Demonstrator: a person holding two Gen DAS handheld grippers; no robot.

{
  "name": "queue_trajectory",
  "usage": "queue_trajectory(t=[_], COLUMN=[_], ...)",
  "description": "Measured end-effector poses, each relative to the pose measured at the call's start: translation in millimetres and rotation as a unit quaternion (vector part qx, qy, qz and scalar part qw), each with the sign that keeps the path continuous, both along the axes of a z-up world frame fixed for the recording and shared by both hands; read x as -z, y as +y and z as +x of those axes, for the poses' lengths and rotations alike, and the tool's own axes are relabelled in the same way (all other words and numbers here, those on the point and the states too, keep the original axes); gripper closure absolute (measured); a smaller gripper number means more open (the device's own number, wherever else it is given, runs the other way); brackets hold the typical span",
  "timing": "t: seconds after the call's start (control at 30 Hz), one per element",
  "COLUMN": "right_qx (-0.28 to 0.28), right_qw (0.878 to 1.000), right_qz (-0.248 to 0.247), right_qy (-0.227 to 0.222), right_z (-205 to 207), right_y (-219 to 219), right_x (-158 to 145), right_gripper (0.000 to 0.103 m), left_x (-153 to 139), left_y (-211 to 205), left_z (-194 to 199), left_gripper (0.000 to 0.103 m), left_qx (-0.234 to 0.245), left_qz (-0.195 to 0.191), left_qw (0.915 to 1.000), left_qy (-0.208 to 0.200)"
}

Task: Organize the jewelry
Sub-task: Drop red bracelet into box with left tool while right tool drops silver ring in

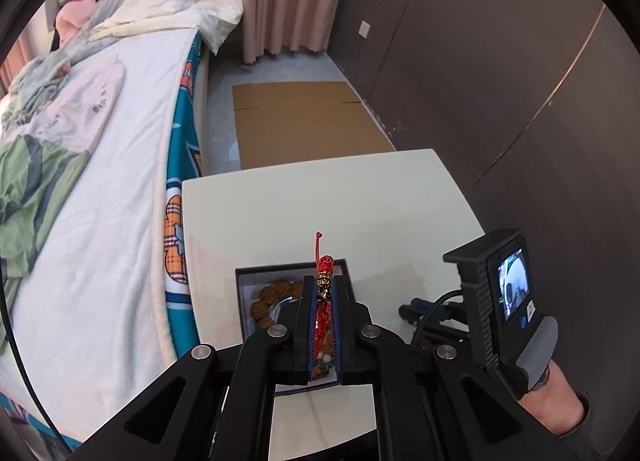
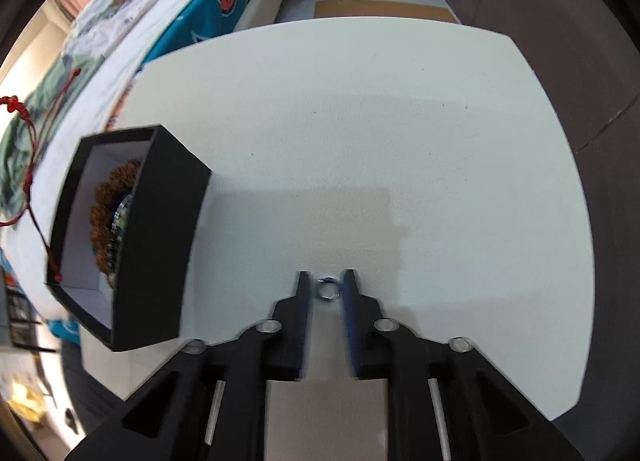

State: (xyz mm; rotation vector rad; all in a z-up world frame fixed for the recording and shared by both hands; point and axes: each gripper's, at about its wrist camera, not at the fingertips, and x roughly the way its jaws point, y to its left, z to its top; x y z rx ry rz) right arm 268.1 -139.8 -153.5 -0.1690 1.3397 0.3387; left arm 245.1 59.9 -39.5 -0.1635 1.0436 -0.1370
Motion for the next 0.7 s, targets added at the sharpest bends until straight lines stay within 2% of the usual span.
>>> queue_trajectory(t=[0.17,0.37,0.4,0.47,0.5,0.53,0.7], right_qx=[0.007,0.013,0.015,0.016,0.016,0.015,0.004], right_qw=[1.000,0.999,0.998,0.998,0.997,0.997,0.994], right_qz=[0.012,0.038,0.043,0.050,0.053,0.057,0.080], right_qy=[-0.010,-0.032,-0.037,-0.043,-0.046,-0.049,-0.069], right_z=[-7,-19,-21,-24,-24,-25,-32], right_y=[-5,-12,-13,-14,-12,-11,0], right_x=[-8,-35,-41,-49,-54,-58,-82], right_gripper=[0.089,0.089,0.089,0.089,0.089,0.089,0.089], left_x=[13,32,33,33,31,29,22], left_y=[5,4,6,10,15,18,35], left_z=[0,5,5,3,0,-3,-13], left_gripper=[0.096,0.095,0.091,0.066,0.046,0.036,0.036], left_qx=[0.002,0.008,0.005,-0.001,-0.006,-0.009,-0.024], left_qz=[-0.019,-0.051,-0.053,-0.053,-0.056,-0.058,-0.062], left_qw=[0.9997,0.9977,0.9976,0.9977,0.9978,0.9978,0.9976], left_qy=[0.016,0.043,0.044,0.042,0.036,0.029,0.016])
